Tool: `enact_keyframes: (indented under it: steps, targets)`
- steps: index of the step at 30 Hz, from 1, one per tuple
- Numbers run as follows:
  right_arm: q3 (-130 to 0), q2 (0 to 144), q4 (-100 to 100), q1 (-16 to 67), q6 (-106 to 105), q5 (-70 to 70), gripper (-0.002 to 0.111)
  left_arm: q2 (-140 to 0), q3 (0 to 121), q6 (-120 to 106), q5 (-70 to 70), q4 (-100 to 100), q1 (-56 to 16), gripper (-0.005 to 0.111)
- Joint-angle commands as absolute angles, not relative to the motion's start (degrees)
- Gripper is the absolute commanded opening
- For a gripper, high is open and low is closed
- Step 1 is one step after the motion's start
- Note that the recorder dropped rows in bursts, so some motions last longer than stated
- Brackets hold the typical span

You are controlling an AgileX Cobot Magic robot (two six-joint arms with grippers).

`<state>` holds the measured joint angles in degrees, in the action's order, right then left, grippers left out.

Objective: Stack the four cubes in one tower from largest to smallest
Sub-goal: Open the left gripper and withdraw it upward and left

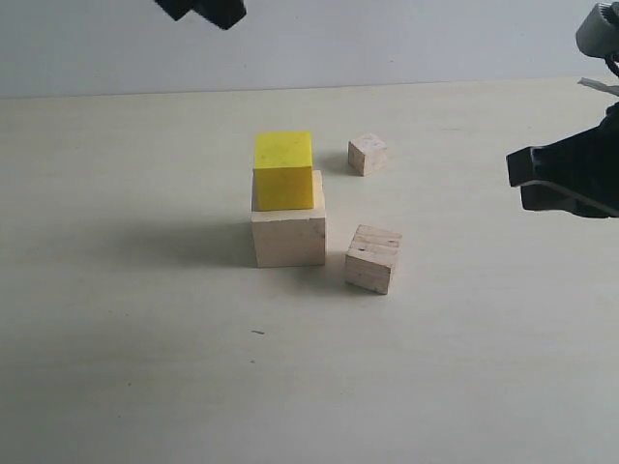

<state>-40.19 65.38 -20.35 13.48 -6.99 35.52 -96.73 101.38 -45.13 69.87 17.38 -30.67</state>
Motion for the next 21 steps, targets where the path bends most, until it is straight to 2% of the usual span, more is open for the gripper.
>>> enact_keyframes:
  steps: [1, 9, 17, 21]
  targets:
    - [-40.37, 65.28, -20.59, 13.72, -7.94, 35.15, 0.000, -89.73, 92.02, -39.03, 67.05, 15.06, -30.76, 0.000]
    - [-40.37, 65.28, -20.68, 13.72, -9.08, 35.14, 0.000, -72.92, 70.88, -24.83, 54.54, 7.80, -30.76, 0.000]
    - [-40.37, 65.28, -21.01, 13.72, -12.62, 34.24, 0.000, -58.30, 52.44, -15.37, 51.94, 0.00, -30.62, 0.000]
    - [-40.37, 65.49, -21.01, 13.72, -13.08, 33.28, 0.000, -53.49, 44.71, -9.53, 46.81, -6.58, -27.73, 0.000]
